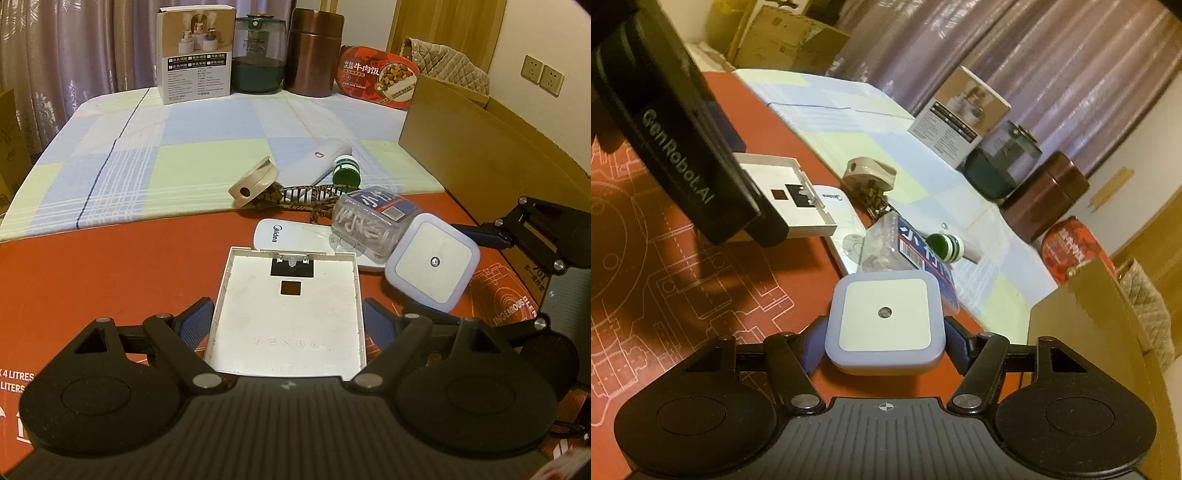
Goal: Organize rigid objects
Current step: 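Carry the white tray and night light over the cardboard box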
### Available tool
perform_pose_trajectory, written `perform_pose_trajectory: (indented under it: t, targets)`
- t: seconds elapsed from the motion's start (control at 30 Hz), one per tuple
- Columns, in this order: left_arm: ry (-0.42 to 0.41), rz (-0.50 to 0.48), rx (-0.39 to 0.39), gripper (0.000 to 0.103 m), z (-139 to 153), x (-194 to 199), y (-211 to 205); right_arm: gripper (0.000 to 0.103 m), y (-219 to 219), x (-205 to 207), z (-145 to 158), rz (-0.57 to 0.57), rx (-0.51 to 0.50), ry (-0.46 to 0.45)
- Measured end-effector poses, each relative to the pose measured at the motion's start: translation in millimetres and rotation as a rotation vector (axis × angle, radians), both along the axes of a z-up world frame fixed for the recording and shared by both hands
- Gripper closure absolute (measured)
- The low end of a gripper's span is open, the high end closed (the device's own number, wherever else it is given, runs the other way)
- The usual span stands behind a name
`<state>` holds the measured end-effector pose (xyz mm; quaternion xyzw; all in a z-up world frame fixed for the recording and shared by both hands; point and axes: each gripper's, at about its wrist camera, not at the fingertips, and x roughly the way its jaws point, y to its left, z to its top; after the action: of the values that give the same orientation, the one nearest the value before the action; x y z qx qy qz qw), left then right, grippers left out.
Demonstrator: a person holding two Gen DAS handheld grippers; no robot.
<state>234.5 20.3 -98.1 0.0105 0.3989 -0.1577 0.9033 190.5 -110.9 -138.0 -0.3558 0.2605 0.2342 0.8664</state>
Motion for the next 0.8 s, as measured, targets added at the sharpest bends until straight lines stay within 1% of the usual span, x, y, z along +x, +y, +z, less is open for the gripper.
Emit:
perform_pose_trajectory:
  t: [0.27, 0.4, 0.5, 0.63, 0.8]
  targets:
    - [-0.017, 0.015, -0.006, 0.020, 5, -2, -1, 0.041, -5, -1, 17, -0.044, 0.090, 0.024]
    - [-0.029, 0.032, -0.015, 0.020, 10, -4, -2, 0.041, -10, 0, 28, -0.081, 0.151, 0.041]
    - [-0.046, 0.044, -0.019, 0.020, 16, -7, -3, 0.041, -17, 0, 40, -0.112, 0.218, 0.067]
    - [-0.082, 0.064, -0.025, 0.020, 29, -17, -7, 0.041, -28, -5, 58, -0.147, 0.294, 0.087]
    - [-0.150, 0.095, 0.005, 0.020, 55, -35, -17, 0.041, -48, -14, 88, -0.208, 0.421, 0.117]
